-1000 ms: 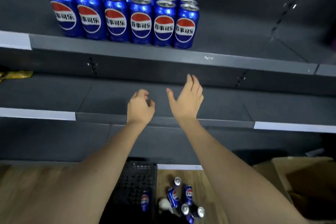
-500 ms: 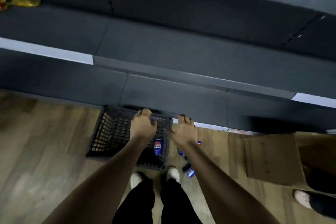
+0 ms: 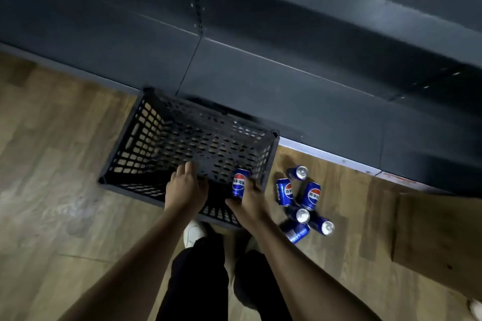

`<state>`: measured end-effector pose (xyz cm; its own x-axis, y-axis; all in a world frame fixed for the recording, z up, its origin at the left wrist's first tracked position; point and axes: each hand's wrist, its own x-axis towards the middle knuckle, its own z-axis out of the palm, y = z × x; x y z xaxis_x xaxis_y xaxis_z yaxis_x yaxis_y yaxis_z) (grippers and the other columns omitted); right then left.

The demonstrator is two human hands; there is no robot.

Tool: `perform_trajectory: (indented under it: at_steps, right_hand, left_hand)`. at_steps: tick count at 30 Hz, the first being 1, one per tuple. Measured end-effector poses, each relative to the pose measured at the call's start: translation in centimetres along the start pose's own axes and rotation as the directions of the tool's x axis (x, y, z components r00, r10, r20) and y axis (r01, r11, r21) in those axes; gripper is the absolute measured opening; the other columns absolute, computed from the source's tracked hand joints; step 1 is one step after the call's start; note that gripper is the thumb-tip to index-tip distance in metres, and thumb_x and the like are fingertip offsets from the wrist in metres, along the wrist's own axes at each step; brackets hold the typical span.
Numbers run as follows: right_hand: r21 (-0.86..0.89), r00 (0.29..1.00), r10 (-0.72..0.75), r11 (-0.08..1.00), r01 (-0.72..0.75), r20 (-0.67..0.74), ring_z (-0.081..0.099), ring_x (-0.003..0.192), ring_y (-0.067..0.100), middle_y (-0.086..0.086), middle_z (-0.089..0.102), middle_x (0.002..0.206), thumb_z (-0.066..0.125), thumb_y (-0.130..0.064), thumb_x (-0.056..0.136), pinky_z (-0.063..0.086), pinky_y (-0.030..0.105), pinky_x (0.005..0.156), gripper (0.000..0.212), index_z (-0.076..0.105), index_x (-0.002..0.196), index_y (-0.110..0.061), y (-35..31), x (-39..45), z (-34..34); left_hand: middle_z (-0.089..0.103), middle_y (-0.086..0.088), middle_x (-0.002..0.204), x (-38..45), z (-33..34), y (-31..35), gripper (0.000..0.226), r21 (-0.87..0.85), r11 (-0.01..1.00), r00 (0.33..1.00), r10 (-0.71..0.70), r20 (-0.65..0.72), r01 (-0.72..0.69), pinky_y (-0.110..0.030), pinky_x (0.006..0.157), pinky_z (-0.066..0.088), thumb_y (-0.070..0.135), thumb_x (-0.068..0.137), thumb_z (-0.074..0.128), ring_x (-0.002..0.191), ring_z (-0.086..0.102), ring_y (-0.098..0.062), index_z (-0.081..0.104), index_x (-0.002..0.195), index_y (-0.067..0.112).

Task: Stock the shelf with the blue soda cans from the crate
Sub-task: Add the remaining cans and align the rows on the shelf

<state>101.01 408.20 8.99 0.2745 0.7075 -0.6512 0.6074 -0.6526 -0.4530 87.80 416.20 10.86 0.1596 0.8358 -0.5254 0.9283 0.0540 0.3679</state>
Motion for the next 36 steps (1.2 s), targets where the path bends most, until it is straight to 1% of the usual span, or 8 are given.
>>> perform_trajectory:
  at_steps: [4,10,16,20,23,28,31,36]
  right_hand:
    - [0.001,0.998,-0.008,1.000,0.008,-0.055,0.044,0.127,0.027,0.013,0.041,0.142,0.062,-0.031,0.089,0.041,0.030,0.097,0.068,0.030,0.143,-0.005,3.6,7.3,5.5]
    - [0.115,0.989,0.147,0.983,-0.145,-0.013,0.035,0.134,0.031,0.015,0.027,0.150,0.064,-0.040,0.088,0.041,0.035,0.101,0.087,0.013,0.150,-0.006,6.6,17.3,12.4]
    - [0.202,0.945,0.316,0.934,-0.294,-0.085,0.038,0.129,0.034,0.019,0.034,0.144,0.062,-0.026,0.089,0.037,0.036,0.100,0.063,0.033,0.139,-0.001,10.0,22.7,17.9]
    - [0.304,0.798,0.535,0.837,-0.455,-0.277,0.026,0.137,0.033,0.013,0.017,0.153,0.060,-0.020,0.088,0.038,0.042,0.104,0.068,0.024,0.145,-0.008,10.3,24.4,19.9]
    - [0.334,0.729,0.604,0.793,-0.510,-0.321,0.033,0.133,0.035,0.013,0.017,0.153,0.061,-0.020,0.088,0.038,0.042,0.102,0.076,0.017,0.148,-0.011,10.4,25.0,20.3]
    - [0.198,0.745,0.526,0.849,-0.491,-0.409,0.038,0.124,0.035,0.017,0.025,0.144,0.057,-0.021,0.091,0.039,0.039,0.097,0.059,0.028,0.141,-0.009,11.3,25.2,21.0]
    - [0.158,0.784,0.457,0.888,-0.433,-0.420,0.044,0.117,0.033,0.016,0.036,0.135,0.062,-0.034,0.088,0.040,0.037,0.094,0.067,0.029,0.140,-0.009,12.7,24.9,21.6]
    - [0.296,0.814,0.548,0.823,-0.484,-0.191,0.045,0.124,0.035,0.018,0.037,0.141,0.070,-0.047,0.079,0.043,0.040,0.096,0.096,0.016,0.147,-0.007,13.2,25.1,22.5]
  left_hand:
    - [0.046,-0.015,0.130,5.7,5.7,-3.9,0.047,0.076,0.997,1.000,-0.003,-0.009,0.003,-0.039,0.089,0.040,0.026,0.092,0.050,0.119,0.044,-0.033,0.037,0.133,0.008]
    - [0.042,-0.013,0.136,12.1,12.7,-8.3,0.050,0.145,0.989,1.000,0.006,0.019,-0.009,-0.039,0.095,0.035,0.029,0.093,0.048,0.125,0.038,-0.032,0.034,0.136,0.008]
    - [0.043,-0.015,0.132,15.7,16.6,-11.2,0.046,0.166,0.984,0.997,0.049,0.056,-0.058,-0.041,0.094,0.036,0.029,0.094,0.048,0.121,0.040,-0.033,0.035,0.132,0.007]
    - [0.044,-0.017,0.129,17.7,16.7,-11.7,0.042,0.228,0.971,0.997,0.064,0.040,-0.072,-0.042,0.094,0.037,0.025,0.093,0.049,0.120,0.039,-0.035,0.038,0.128,0.005]
    - [0.041,-0.016,0.133,18.9,16.7,-11.3,0.048,0.254,0.960,0.993,0.115,0.024,-0.117,-0.043,0.097,0.035,0.027,0.094,0.048,0.123,0.037,-0.035,0.034,0.134,0.006]
    - [0.042,-0.016,0.131,19.3,18.3,-11.0,0.046,0.270,0.950,0.988,0.144,0.059,-0.155,-0.042,0.095,0.035,0.028,0.094,0.048,0.122,0.038,-0.034,0.035,0.132,0.006]
    - [0.042,-0.014,0.133,19.3,19.2,-10.9,0.049,0.247,0.953,0.983,0.155,0.097,-0.174,-0.042,0.096,0.035,0.030,0.093,0.051,0.123,0.037,-0.034,0.035,0.134,0.008]
    - [0.040,-0.011,0.135,19.4,19.0,-11.2,0.049,0.312,0.928,0.978,0.181,0.107,-0.206,-0.041,0.098,0.035,0.036,0.095,0.048,0.125,0.036,-0.031,0.038,0.136,0.011]
